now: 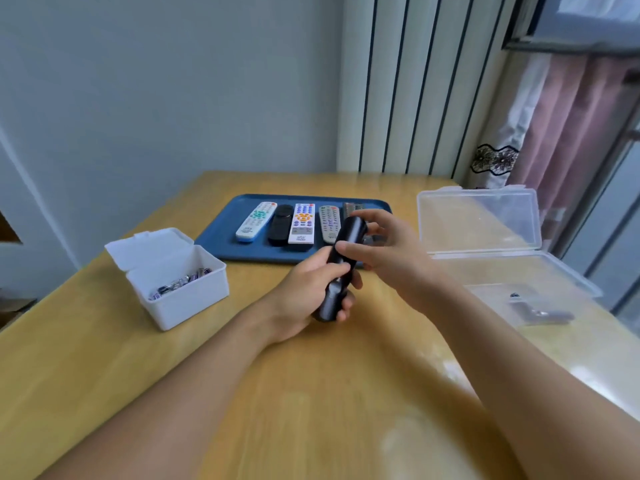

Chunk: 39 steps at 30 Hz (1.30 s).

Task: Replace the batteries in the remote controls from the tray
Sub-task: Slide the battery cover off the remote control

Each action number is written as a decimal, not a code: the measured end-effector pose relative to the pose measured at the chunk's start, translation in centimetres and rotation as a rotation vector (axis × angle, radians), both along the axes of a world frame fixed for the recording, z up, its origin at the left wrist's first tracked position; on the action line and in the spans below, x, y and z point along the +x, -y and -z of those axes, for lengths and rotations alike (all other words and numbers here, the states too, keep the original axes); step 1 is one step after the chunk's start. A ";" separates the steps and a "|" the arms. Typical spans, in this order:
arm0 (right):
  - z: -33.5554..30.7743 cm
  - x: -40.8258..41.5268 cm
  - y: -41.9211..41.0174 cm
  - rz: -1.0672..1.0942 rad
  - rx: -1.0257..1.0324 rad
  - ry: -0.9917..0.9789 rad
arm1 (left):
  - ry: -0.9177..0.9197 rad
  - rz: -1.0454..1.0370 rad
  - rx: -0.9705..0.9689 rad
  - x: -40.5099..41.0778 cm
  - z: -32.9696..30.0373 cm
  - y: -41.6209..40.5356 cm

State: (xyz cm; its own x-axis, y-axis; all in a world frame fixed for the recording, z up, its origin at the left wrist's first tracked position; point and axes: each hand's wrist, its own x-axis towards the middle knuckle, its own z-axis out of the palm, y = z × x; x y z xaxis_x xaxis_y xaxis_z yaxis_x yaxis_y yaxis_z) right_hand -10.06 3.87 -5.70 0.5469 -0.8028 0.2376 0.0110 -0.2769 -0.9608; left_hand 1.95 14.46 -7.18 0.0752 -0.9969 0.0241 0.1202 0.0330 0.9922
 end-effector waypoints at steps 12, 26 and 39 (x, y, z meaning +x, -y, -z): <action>2.1 0.5 1.5 0.120 -0.169 -0.073 | 0.216 -0.086 -0.020 0.5 1.2 0.6; 2.6 0.6 2.2 0.191 -0.290 -0.083 | 0.189 -0.060 -0.031 1.1 1.4 1.3; 2.1 0.6 1.4 0.207 -0.365 -0.155 | 0.179 -0.089 -0.016 1.0 1.8 1.8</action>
